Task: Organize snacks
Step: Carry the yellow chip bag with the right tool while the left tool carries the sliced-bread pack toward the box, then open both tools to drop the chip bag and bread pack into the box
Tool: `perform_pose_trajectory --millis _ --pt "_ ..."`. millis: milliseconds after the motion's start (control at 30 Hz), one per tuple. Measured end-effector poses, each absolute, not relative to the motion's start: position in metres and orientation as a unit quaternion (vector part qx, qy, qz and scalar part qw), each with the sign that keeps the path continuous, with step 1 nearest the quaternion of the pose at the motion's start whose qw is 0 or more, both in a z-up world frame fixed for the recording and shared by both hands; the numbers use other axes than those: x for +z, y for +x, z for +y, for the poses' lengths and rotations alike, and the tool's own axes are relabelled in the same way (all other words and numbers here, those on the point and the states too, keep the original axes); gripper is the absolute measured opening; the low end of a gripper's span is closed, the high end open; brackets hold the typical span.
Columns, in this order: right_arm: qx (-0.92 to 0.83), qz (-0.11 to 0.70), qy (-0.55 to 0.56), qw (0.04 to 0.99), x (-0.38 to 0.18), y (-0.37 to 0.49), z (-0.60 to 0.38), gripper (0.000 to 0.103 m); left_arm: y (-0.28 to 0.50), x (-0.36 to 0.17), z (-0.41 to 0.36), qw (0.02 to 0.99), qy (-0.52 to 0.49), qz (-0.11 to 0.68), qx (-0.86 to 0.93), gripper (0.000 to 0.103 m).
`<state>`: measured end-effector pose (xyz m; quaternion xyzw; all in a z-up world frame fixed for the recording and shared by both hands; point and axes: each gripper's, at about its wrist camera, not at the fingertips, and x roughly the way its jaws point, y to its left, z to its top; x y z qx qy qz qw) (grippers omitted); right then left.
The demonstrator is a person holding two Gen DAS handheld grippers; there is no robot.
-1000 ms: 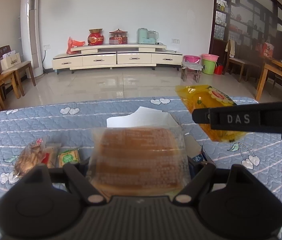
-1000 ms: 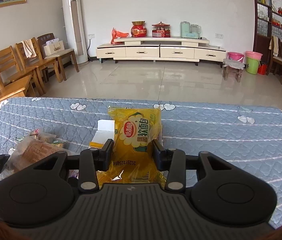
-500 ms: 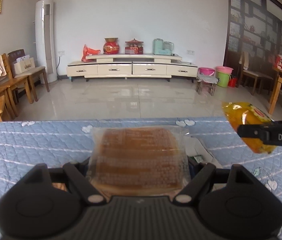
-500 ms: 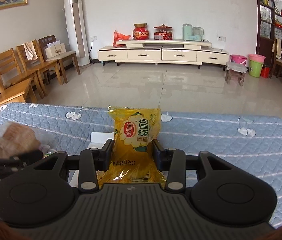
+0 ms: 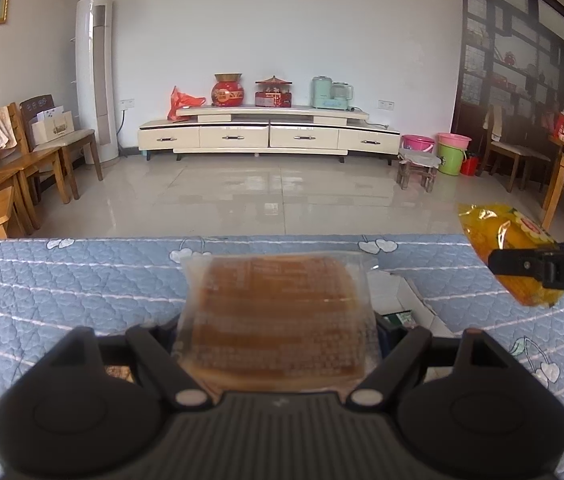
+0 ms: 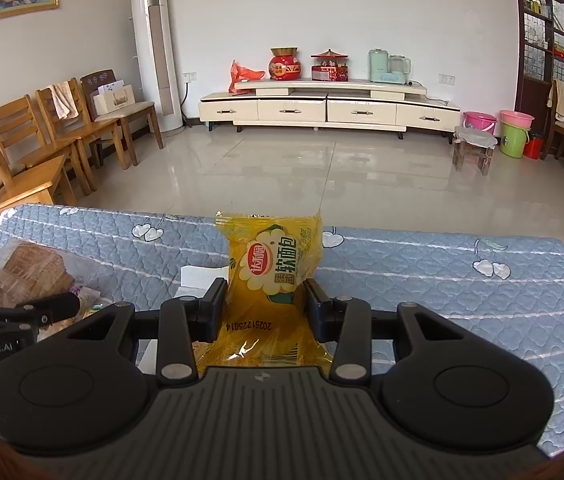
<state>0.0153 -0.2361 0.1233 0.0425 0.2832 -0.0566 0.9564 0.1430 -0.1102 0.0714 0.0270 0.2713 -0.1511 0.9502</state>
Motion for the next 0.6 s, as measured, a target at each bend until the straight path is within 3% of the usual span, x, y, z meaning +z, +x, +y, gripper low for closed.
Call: perform_pose_trajectory --millis 600 --pt "-0.033 0.306 0.036 0.951 0.118 0.042 -0.238 0.050 0.135 0.036 -0.168 0.921 0.034 0.307 -0.236 0.082"
